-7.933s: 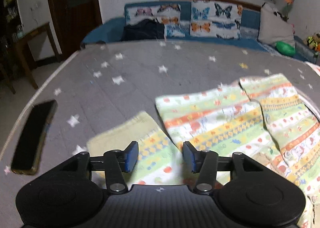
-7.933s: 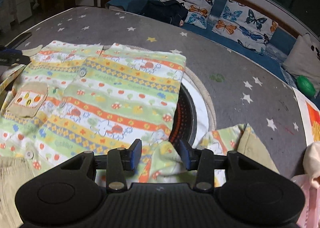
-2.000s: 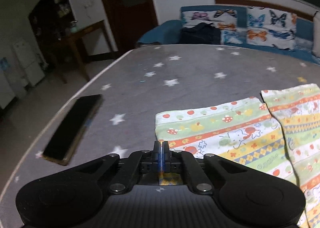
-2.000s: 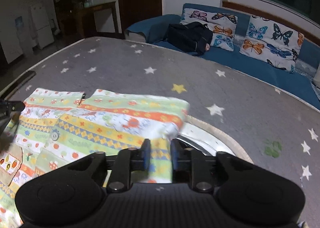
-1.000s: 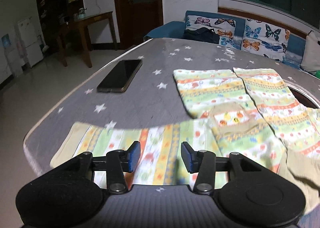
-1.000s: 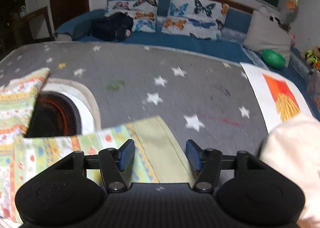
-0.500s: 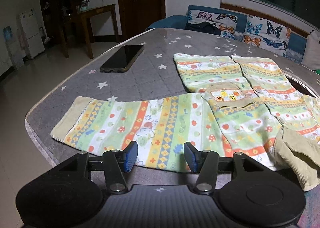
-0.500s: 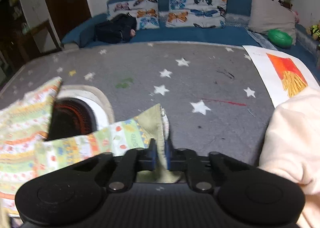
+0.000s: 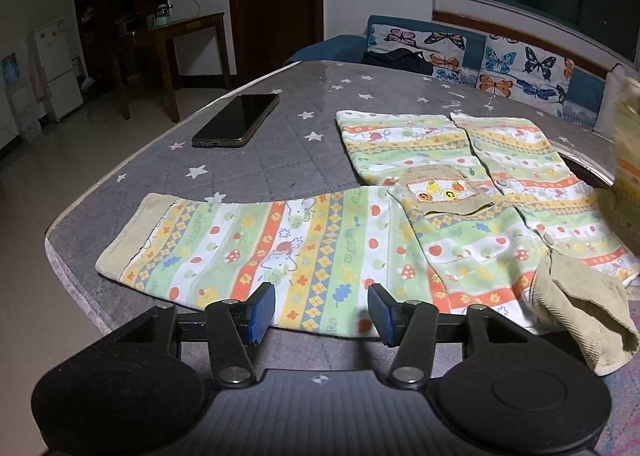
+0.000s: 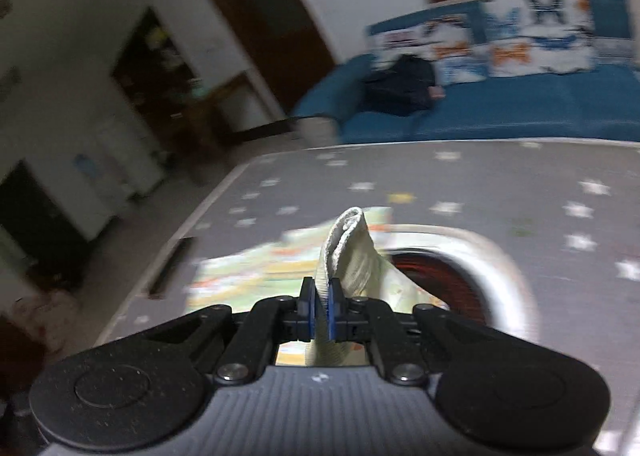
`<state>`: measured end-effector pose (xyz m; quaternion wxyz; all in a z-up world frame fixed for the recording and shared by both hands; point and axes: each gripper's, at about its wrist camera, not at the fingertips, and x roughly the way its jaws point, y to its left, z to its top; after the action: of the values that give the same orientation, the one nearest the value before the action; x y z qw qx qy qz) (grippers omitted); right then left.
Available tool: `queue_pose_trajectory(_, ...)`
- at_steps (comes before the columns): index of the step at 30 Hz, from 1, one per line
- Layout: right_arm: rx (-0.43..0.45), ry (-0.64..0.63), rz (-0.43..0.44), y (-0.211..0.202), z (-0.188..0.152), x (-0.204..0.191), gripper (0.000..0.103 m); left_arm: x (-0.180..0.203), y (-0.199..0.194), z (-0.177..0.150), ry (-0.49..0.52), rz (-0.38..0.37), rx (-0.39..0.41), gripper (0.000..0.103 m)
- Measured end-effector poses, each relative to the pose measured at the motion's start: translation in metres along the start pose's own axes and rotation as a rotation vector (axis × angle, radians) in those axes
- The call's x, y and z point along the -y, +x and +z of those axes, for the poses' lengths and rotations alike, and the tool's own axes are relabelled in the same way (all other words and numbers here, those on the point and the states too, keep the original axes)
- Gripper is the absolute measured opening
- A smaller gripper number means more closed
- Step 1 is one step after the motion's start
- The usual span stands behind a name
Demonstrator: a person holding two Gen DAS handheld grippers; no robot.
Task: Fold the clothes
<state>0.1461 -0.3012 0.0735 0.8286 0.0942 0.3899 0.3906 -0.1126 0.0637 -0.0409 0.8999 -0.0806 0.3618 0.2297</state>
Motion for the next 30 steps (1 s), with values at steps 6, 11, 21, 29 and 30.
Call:
queue_pose_trajectory(6, -0.058, -0.085, 0.106, 0.052, -0.006, -0.066, 0.005, -0.009, -0.009, -0.001, -0.022, 0.01, 0.016, 0.058)
queue_pose_trajectory(11, -0.143, -0.109, 0.138, 0.097, -0.028, -0.092, 0.007, -0.021, -0.013, -0.002, -0.053, 0.031, 0.023, 0.059)
queue_pose_trajectory(21, -0.25, -0.307, 0.042, 0.106, -0.061, -0.099, 0.023, -0.071, -0.009, -0.001, -0.173, 0.162, 0.032, 0.06)
queue_pose_trajectory(29, -0.386, -0.383, -0.061, 0.111, -0.094, -0.06, 0.03, -0.112, 0.006, 0.003, -0.284, 0.291, 0.038, 0.061)
queue_pose_trajectory(30, -0.382, -0.389, -0.059, 0.108, -0.096, -0.059, 0.031, -0.116, 0.009, 0.003, -0.286, 0.298, 0.036, 0.061)
